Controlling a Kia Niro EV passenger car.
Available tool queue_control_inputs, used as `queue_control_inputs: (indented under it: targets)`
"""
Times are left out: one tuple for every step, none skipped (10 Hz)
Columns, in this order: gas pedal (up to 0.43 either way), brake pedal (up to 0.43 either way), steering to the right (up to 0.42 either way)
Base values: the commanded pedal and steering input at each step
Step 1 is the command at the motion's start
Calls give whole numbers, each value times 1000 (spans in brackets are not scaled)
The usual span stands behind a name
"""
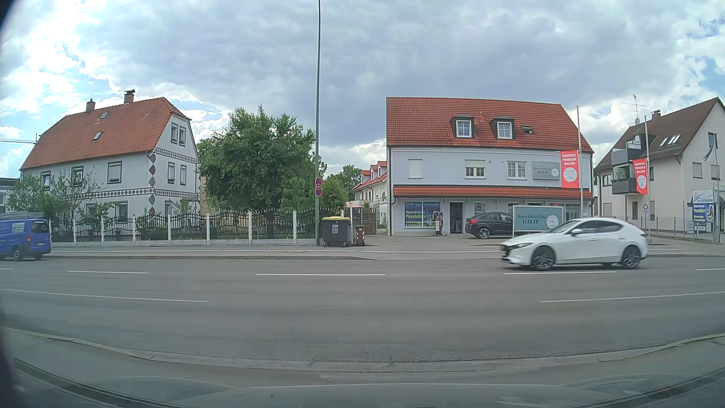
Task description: Follow the waypoints while adhering to traffic rules and regulations
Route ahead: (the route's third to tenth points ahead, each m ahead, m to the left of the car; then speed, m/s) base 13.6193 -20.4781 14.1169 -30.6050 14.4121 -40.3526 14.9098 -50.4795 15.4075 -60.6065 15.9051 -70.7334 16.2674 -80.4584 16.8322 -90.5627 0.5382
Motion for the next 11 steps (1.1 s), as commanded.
queue_control_inputs:
  targets:
    - [0, 195, -5]
    - [0, 165, -5]
    - [0, 159, -5]
    - [0, 159, -5]
    - [0, 152, -5]
    - [0, 85, -5]
    - [0, 61, -5]
    - [0, 67, -5]
    - [0, 61, -5]
    - [0, 73, -5]
    - [0, 67, -5]
